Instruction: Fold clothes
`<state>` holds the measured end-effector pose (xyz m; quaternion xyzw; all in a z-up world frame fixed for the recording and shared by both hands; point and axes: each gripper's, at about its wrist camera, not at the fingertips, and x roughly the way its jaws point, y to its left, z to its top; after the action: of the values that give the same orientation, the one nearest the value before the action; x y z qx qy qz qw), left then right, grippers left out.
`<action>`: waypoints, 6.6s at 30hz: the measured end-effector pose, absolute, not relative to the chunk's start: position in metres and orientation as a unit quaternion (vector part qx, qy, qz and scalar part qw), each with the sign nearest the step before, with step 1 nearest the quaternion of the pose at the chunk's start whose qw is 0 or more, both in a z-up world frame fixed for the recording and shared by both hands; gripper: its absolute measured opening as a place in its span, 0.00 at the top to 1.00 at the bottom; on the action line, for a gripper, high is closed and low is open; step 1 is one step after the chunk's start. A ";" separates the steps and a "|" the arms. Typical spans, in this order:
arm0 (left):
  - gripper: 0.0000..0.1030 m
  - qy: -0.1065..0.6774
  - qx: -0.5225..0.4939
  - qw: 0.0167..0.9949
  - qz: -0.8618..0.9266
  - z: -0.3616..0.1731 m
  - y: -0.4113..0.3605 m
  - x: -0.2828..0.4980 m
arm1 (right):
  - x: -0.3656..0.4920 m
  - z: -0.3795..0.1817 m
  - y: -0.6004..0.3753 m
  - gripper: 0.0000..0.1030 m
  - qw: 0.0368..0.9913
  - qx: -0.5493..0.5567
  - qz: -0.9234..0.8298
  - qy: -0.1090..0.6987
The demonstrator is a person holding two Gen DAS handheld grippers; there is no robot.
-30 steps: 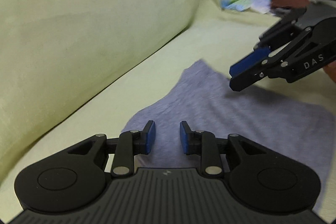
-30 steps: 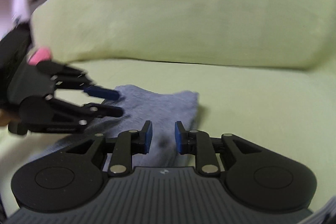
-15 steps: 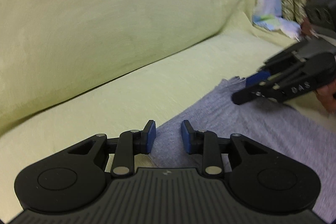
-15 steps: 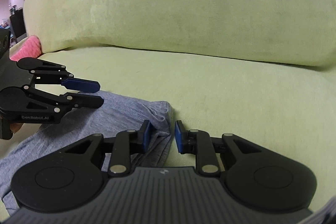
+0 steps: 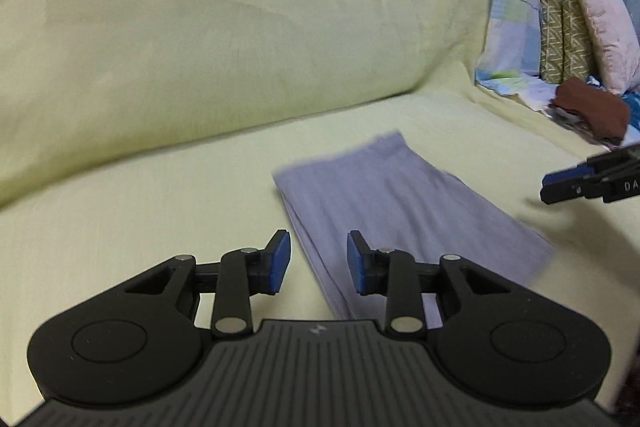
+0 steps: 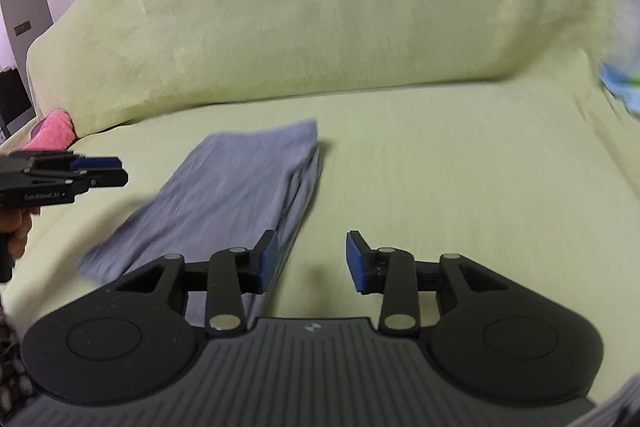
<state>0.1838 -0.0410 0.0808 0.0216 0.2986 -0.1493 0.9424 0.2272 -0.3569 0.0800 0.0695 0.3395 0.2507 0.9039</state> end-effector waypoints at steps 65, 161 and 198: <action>0.80 0.302 -0.488 0.818 -0.032 0.006 -0.013 0.138 | 0.170 0.052 -0.247 0.55 0.728 -0.575 0.348 0.139; 0.55 0.368 -0.103 0.914 -0.133 0.053 0.068 0.291 | 0.356 0.088 -0.316 0.66 0.875 0.128 0.270 0.380; 0.82 0.251 0.409 0.851 -0.215 0.021 -0.079 0.123 | 0.163 0.049 -0.216 0.98 0.710 -0.640 0.291 0.047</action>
<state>0.1226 -0.0793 0.0206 0.4093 0.2506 -0.2146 0.8507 0.1626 -0.2161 0.0492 -0.6400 0.0466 0.2912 0.7096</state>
